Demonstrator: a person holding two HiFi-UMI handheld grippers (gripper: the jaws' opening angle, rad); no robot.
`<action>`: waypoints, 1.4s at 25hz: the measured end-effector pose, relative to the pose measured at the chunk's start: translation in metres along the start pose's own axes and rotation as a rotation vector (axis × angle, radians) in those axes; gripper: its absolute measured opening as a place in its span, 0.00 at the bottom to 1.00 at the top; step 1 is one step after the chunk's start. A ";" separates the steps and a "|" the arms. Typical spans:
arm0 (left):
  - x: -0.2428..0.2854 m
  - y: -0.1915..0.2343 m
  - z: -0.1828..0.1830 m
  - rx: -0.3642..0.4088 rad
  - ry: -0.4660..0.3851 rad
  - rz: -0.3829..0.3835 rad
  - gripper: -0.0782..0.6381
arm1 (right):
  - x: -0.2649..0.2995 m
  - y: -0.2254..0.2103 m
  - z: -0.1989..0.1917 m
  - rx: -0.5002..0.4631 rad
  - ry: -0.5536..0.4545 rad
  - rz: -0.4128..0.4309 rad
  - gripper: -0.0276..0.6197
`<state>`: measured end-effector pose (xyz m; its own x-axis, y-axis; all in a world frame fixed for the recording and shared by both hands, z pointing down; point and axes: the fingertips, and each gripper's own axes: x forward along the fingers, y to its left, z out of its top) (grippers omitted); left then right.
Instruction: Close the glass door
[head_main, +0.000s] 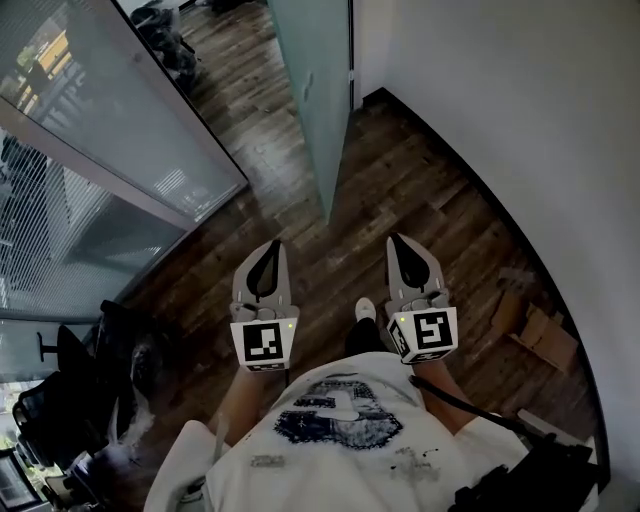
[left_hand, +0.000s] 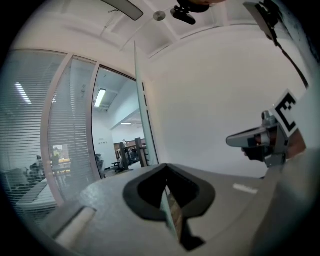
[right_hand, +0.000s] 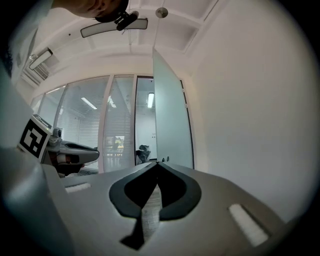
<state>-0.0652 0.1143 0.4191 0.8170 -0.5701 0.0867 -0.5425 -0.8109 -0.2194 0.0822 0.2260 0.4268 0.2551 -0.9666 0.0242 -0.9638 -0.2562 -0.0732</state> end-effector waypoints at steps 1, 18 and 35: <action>0.009 -0.001 0.002 0.004 0.001 0.007 0.11 | 0.008 -0.007 0.001 0.006 0.000 0.008 0.05; 0.091 -0.008 0.015 0.035 0.067 0.152 0.11 | 0.100 -0.068 -0.004 0.076 0.013 0.188 0.05; 0.158 0.067 -0.008 -0.010 0.069 0.254 0.11 | 0.207 -0.060 -0.017 0.022 0.074 0.281 0.05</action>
<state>0.0254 -0.0311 0.4257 0.6394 -0.7628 0.0966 -0.7304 -0.6419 -0.2333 0.1920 0.0411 0.4537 -0.0286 -0.9969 0.0730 -0.9938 0.0205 -0.1094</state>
